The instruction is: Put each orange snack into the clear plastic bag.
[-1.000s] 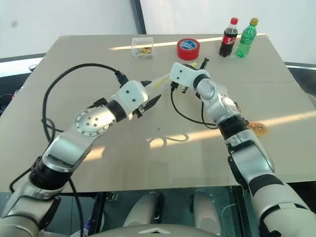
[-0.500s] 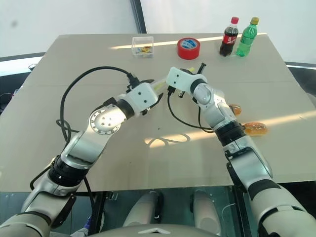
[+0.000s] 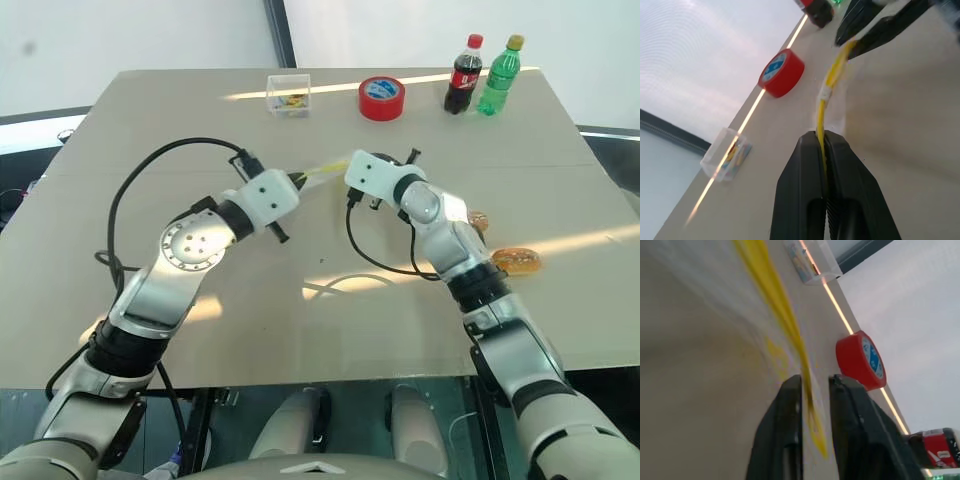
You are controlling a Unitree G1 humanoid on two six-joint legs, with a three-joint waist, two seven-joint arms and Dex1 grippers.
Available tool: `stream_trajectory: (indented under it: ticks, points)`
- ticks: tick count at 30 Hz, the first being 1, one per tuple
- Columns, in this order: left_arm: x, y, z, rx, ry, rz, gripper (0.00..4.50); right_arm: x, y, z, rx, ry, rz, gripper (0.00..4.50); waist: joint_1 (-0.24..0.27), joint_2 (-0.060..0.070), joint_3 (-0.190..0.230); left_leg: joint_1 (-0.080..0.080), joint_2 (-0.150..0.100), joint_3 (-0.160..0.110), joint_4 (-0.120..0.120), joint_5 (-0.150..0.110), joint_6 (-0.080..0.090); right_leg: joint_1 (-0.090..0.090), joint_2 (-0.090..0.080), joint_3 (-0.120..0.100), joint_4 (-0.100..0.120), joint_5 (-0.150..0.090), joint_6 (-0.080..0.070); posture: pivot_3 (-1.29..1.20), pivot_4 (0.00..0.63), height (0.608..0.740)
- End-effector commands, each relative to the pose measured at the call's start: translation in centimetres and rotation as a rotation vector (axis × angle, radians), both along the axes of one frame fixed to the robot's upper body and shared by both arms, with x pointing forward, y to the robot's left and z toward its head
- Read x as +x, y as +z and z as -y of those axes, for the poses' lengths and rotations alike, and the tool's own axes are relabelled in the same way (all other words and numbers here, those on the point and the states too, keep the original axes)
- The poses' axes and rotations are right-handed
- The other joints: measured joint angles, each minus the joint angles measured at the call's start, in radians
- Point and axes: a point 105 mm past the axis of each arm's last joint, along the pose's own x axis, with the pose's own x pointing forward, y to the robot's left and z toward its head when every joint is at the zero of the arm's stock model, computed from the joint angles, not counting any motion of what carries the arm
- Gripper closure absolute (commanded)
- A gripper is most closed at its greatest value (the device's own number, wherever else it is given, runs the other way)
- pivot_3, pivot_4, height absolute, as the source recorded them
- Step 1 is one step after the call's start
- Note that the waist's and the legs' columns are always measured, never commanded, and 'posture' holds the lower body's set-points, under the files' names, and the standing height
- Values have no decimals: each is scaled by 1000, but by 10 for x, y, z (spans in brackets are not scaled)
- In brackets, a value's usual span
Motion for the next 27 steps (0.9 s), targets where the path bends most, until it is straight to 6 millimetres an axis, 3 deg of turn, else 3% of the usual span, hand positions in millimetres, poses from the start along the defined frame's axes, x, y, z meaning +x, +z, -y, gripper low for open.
stream_trajectory:
  ticks: [1,4,8,9,10,18,27]
  points:
    - [-5,14,-9,-50,-76,85,4500,-23,17,5,128,32,-22,2247,3,0,0,0,0,0,0,0,0,0,0,0,0,0,0,0,150,740]
    - [-6,14,-15,-56,-99,128,4500,-39,14,13,246,23,-106,2247,4,0,0,-1,0,-1,1,0,1,1,-1,-1,0,0,0,0,150,740]
    - [-10,8,-19,-53,-126,137,4500,-57,16,4,568,51,-297,3429,0,0,-1,0,0,-2,1,-1,2,1,-1,-2,1,0,0,0,150,740]
    - [-11,7,-18,-48,-137,137,4500,-60,20,-2,625,73,-327,4092,-3,0,-1,0,0,-2,1,-1,3,1,-1,-2,1,0,0,0,150,740]
    - [-12,6,-18,-45,-143,137,4500,-63,24,-7,664,91,-345,4478,-4,0,-1,0,0,-2,1,-1,3,1,-1,-1,2,0,0,0,150,740]
    - [-16,5,-15,-45,-158,135,4500,-70,44,-40,718,201,-379,4478,-1,0,-1,1,-2,-3,2,-1,2,1,-1,-3,3,0,0,0,150,740]
    - [-20,4,-13,-41,-162,138,4500,-76,44,-53,696,260,-405,4478,-2,0,-1,1,-2,-3,2,-1,2,1,-1,-3,3,0,0,0,150,740]
